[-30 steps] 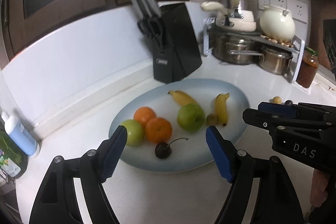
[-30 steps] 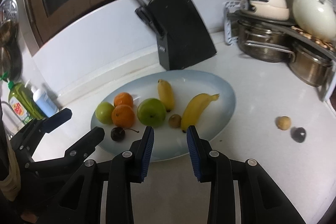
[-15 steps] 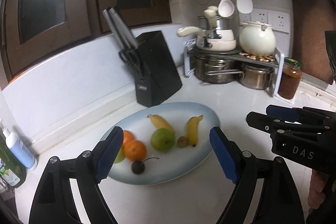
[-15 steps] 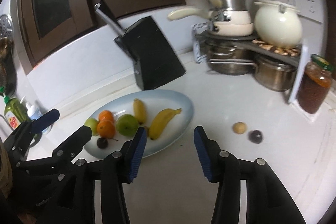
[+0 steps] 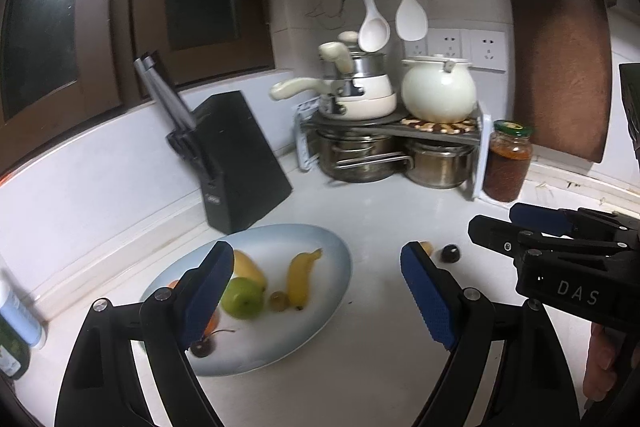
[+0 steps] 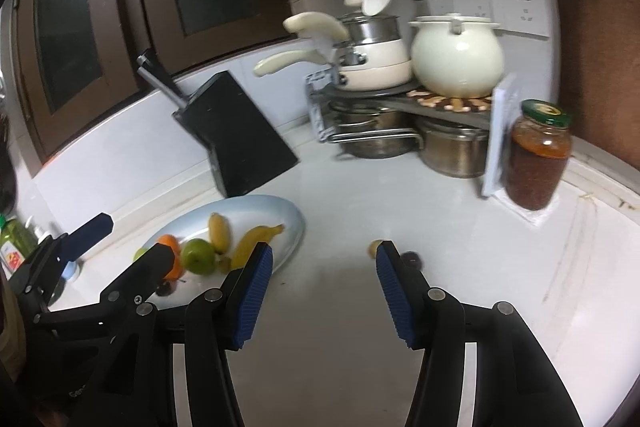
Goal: Organize fruits
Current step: 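Withdraw both tools from the plate toward the brown fruit and dark plum, then lower the left tool toward the small brown fruit while the right approaches the dark plum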
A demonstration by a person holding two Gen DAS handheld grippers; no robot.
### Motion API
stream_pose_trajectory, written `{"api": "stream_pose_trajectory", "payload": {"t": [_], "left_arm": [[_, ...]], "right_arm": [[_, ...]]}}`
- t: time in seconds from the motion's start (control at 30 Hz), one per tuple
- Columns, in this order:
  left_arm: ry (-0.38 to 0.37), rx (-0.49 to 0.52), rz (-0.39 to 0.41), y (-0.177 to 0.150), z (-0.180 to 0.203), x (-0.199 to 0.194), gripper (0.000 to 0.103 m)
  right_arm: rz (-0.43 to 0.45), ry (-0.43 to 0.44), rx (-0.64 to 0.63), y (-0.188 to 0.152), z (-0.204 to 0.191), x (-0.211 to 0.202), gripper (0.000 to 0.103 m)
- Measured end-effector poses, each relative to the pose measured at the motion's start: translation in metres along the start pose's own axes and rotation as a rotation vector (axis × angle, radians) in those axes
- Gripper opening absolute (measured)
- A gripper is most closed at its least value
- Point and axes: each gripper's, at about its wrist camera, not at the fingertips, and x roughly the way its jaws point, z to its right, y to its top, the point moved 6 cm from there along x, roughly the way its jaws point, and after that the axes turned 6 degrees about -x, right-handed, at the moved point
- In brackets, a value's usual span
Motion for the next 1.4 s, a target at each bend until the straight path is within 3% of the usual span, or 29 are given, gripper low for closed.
{"api": "stream_pose_trajectory", "payload": {"t": [0.47, 0.8, 1.0, 1.4], "left_arm": [[-0.072, 0.013, 0.017, 0.011, 0.037, 0.01, 0.086], [-0.116, 0.01, 0.0, 0.017, 0.052, 0.028, 0.086], [-0.12, 0.001, -0.034, 0.016, 0.052, 0.046, 0.086], [-0.143, 0.116, -0.127, -0.011, 0.065, 0.098, 0.08]], "right_arm": [[0.034, -0.101, 0.033, 0.004, 0.043, -0.018, 0.055], [0.027, -0.124, 0.042, 0.003, 0.058, -0.014, 0.055], [-0.009, -0.133, 0.048, -0.003, 0.066, 0.003, 0.055], [-0.133, -0.109, 0.05, -0.028, 0.078, 0.053, 0.055]]}}
